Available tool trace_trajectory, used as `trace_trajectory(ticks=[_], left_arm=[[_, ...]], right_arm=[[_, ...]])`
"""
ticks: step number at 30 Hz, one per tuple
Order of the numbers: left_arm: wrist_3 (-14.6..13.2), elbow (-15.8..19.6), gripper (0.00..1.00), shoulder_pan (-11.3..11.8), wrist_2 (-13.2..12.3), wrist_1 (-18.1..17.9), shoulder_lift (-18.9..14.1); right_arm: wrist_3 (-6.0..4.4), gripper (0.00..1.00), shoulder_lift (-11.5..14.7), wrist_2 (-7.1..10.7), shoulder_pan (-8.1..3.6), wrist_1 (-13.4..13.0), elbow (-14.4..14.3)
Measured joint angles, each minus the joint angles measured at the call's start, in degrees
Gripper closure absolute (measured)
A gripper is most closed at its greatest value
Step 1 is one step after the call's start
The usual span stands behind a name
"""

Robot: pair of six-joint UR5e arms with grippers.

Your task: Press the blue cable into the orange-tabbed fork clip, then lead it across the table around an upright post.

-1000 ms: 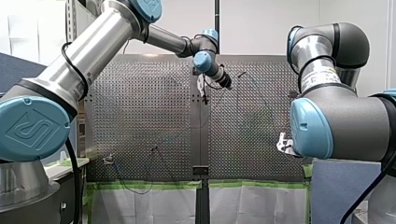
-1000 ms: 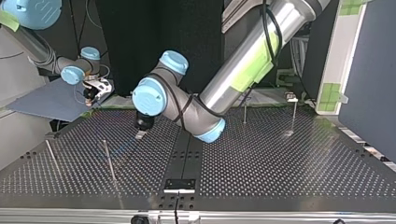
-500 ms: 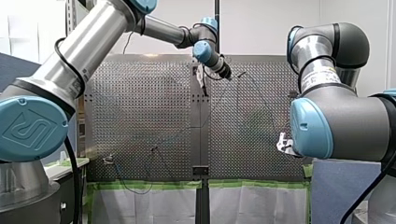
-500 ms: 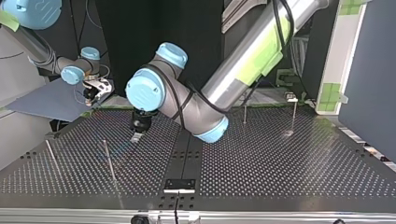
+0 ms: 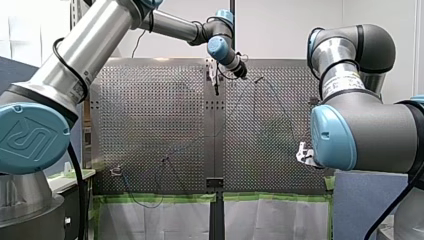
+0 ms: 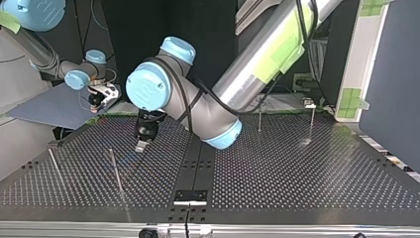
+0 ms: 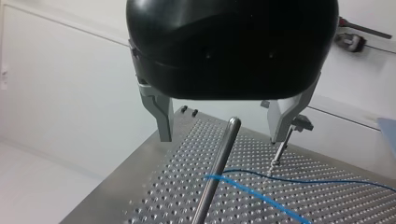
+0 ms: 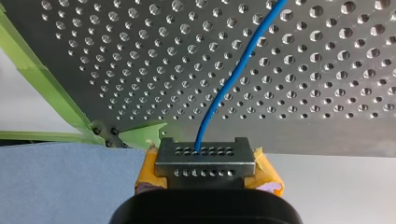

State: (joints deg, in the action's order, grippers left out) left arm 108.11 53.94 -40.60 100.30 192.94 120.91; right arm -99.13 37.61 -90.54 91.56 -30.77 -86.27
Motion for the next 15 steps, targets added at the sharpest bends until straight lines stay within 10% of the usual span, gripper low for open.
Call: trace_trajectory(ticks=[15], left_arm=[[-8.0,0.0,0.0,-2.0,2.5,2.1,0.0]], right_arm=[[-0.07,1.0,0.0,0.02,0.24,-0.1,0.1]])
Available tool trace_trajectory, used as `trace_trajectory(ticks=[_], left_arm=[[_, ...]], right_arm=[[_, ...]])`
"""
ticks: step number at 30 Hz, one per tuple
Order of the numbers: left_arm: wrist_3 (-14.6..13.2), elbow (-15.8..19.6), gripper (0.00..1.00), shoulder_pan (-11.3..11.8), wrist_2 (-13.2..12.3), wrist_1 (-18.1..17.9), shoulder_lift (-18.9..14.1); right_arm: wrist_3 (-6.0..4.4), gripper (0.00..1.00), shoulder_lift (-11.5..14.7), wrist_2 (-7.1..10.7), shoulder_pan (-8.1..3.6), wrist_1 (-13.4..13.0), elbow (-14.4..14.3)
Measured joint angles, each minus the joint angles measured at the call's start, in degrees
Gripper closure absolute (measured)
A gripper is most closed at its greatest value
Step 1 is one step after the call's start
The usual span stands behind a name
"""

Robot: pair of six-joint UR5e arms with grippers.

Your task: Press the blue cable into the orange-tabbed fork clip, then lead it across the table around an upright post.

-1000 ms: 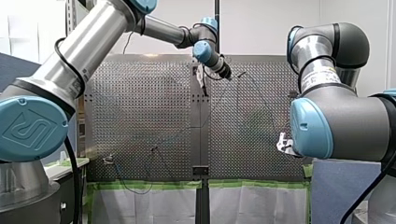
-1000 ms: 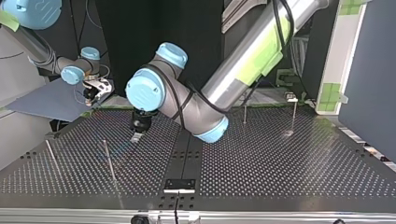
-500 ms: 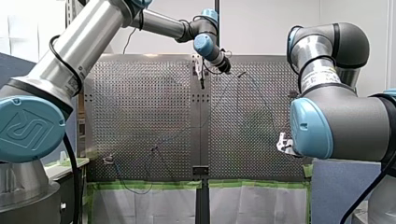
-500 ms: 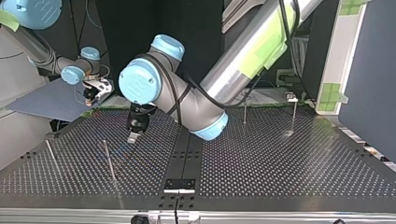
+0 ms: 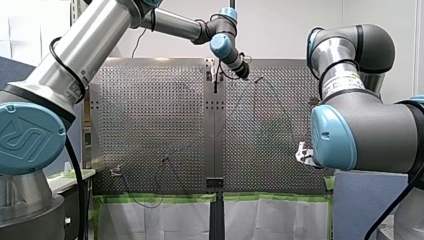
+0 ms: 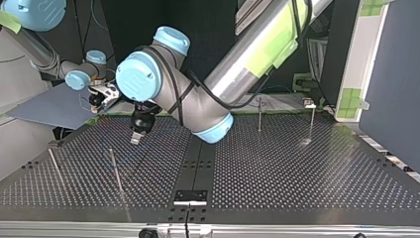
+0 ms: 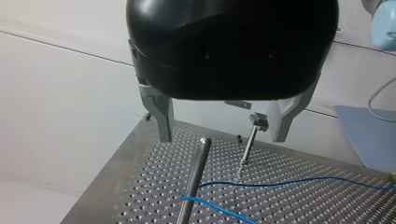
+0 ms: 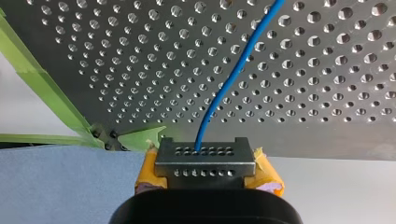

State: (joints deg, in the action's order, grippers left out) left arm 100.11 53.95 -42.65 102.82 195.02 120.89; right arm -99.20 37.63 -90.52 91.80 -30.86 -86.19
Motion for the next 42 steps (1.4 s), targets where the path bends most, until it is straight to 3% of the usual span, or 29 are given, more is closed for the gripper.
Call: trace_trajectory(ticks=[7,12,18,27,42], left_arm=[[-3.5,0.0,0.0,-0.2,0.1,0.6,0.0],[-4.0,0.0,0.0,-0.3,1.0,1.7,0.0],[-4.3,0.0,0.0,-0.5,4.1,4.2,0.0],[-3.3,0.0,0.0,-0.9,8.9,4.3,0.0],[-3.7,0.0,0.0,-1.4,9.1,4.2,-0.1]], right_arm=[[0.02,1.0,0.0,0.75,0.08,0.0,0.1],[0.05,1.0,0.0,1.11,0.49,0.1,0.1],[0.11,1.0,0.0,1.44,0.6,0.3,0.1],[0.15,1.0,0.0,1.63,0.62,0.3,0.1],[-0.04,1.0,0.0,1.71,0.62,0.3,0.1]])
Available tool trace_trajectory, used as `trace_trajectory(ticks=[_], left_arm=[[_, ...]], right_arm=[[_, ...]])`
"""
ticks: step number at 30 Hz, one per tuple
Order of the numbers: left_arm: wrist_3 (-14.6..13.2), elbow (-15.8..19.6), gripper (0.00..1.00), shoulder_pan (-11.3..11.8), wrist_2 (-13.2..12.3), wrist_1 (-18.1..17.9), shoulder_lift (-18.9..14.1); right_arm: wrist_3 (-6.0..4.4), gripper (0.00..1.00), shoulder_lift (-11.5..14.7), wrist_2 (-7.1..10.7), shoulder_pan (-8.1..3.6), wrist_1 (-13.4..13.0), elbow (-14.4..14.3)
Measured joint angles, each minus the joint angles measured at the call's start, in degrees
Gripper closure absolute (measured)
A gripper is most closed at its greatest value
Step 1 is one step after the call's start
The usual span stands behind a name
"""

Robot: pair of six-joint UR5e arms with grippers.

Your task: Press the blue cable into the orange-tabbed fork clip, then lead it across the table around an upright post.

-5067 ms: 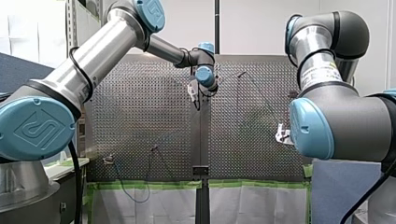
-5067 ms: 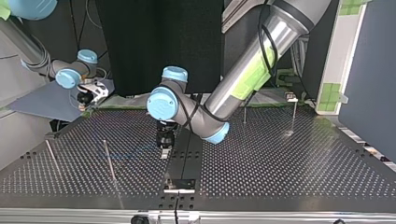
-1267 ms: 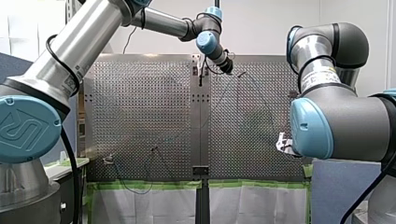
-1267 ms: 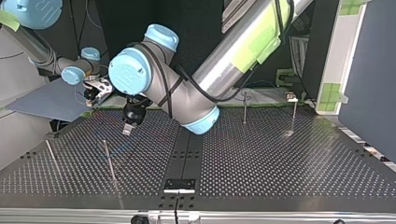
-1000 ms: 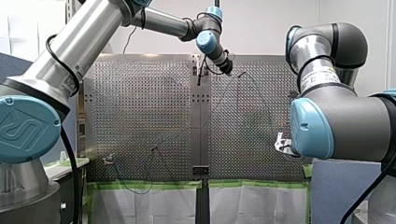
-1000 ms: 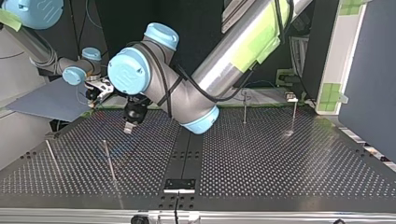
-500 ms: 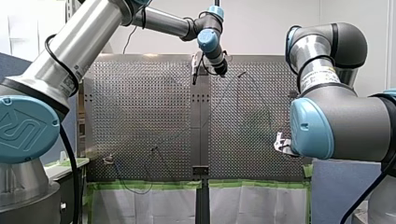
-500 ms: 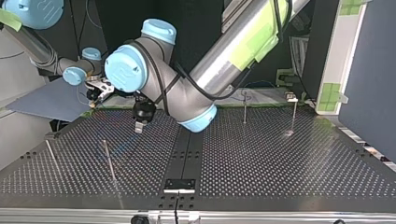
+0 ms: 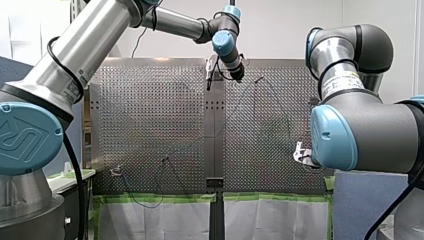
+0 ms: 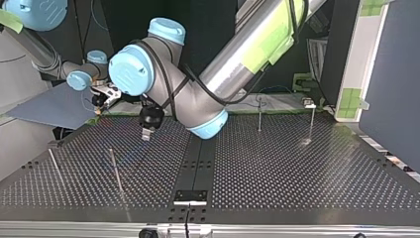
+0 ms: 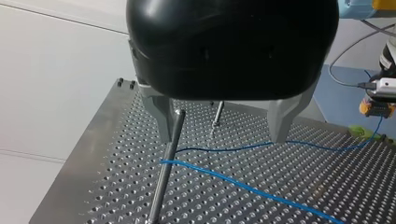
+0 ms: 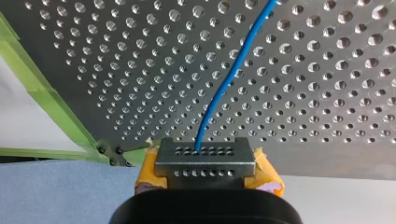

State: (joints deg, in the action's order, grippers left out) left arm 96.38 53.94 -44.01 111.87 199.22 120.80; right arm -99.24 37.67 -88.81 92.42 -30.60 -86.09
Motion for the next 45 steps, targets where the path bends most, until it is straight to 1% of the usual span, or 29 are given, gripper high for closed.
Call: trace_trajectory(ticks=[24,45], left_arm=[[-0.1,0.0,0.0,0.0,-0.3,0.0,-0.5],[0.3,0.1,0.0,-0.9,0.1,0.4,-0.5]], right_arm=[[0.05,1.0,0.0,0.03,0.0,0.0,0.0],[0.09,1.0,0.0,0.03,0.29,-0.1,0.1]])
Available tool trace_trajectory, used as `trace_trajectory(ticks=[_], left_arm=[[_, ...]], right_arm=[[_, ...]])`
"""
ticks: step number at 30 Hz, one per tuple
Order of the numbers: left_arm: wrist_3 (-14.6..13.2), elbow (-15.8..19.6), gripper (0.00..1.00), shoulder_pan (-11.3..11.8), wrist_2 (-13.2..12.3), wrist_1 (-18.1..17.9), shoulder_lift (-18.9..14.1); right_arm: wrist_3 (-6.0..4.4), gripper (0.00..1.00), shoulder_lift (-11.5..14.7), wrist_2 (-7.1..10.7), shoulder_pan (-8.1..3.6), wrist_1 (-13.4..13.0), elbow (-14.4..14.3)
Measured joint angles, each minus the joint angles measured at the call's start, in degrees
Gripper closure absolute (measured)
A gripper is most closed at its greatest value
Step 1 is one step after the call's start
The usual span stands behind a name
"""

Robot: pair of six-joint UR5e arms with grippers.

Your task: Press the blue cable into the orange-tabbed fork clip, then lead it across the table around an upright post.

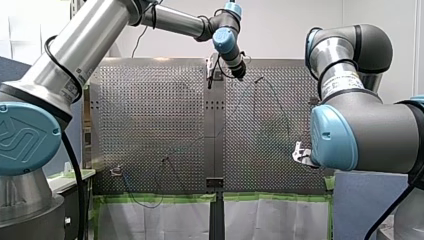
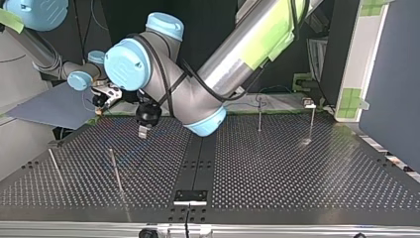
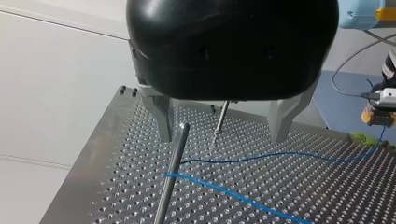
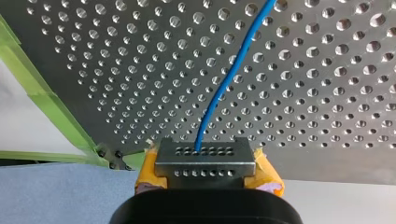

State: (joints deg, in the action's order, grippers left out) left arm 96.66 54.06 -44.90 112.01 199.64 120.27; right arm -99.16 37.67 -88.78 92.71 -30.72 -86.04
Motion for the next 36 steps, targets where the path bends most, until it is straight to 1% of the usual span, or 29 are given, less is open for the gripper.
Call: trace_trajectory(ticks=[4,6,13,22,32,36], left_arm=[[0.1,0.9,0.0,-0.4,0.1,0.0,-0.1],[0.1,1.9,0.0,-0.5,0.1,-0.3,-0.6],[0.4,5.9,0.0,0.0,-0.1,-3.8,-4.1],[3.3,10.5,0.0,0.8,0.0,-8.3,-8.7],[6.3,16.6,0.0,1.3,0.0,-14.5,-14.8],[6.8,18.6,0.0,1.3,0.0,-16.5,-16.9]], right_arm=[[-0.02,1.0,0.0,0.02,0.02,0.0,0.0],[0.02,1.0,0.0,0.07,0.04,0.0,0.0],[0.15,1.0,0.0,0.33,0.14,0.0,0.1],[0.17,1.0,0.0,0.44,0.46,0.0,0.1],[0.18,1.0,0.0,0.44,0.53,0.0,0.2],[0.18,1.0,0.0,0.44,0.52,0.0,0.2]])
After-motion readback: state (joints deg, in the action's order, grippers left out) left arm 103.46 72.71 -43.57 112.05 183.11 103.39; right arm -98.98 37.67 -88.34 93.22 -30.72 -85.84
